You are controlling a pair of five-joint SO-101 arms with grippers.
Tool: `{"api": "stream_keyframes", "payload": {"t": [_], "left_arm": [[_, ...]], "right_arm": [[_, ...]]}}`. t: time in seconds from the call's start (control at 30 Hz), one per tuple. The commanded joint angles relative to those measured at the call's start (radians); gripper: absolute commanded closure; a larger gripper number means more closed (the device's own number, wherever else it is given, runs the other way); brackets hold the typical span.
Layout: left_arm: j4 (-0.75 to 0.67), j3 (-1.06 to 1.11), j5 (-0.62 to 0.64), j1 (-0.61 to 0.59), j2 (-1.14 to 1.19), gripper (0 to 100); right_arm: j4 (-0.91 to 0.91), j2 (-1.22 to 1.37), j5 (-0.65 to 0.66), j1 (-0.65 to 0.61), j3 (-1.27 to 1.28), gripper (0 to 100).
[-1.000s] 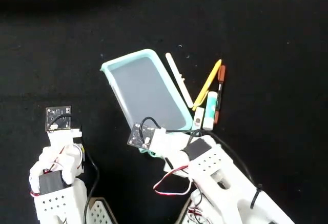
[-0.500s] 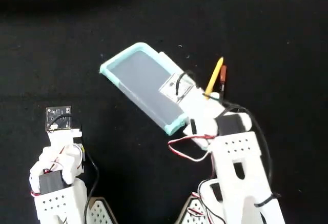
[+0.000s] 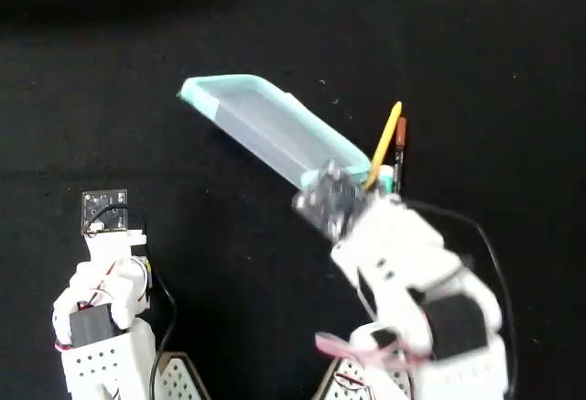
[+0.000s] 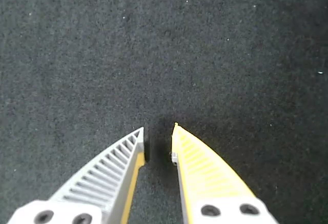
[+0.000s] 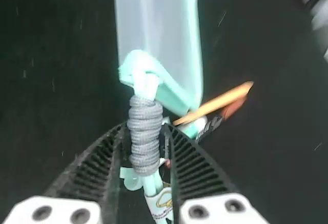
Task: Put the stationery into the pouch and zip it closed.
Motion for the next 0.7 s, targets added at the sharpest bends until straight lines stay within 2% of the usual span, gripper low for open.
{"api": "stream_keyframes", "payload": {"t": [0.0, 0.3, 0.43, 0.57, 0.67], "left_arm": [[0.005, 0.016, -0.009, -0.002, 0.005, 89], [0.005, 0.016, -0.006, -0.001, 0.005, 89], [0.005, 0.016, -0.008, -0.001, 0.005, 89], [0.000, 0.016, -0.005, 0.001, 0.005, 89], [-0.118, 0.016, -0.011, -0.001, 0.003, 89]], "right_arm": [[-0.006, -0.090, -0.009, -0.103, 0.028, 98.7], [-0.198, -0.091, -0.080, -0.236, 0.130, 98.7], [-0.227, -0.091, -0.080, -0.308, 0.096, 98.7], [-0.229, -0.091, -0.098, -0.318, 0.087, 98.7], [-0.272, -0.093, -0.172, -0.319, 0.125, 98.7]]}}
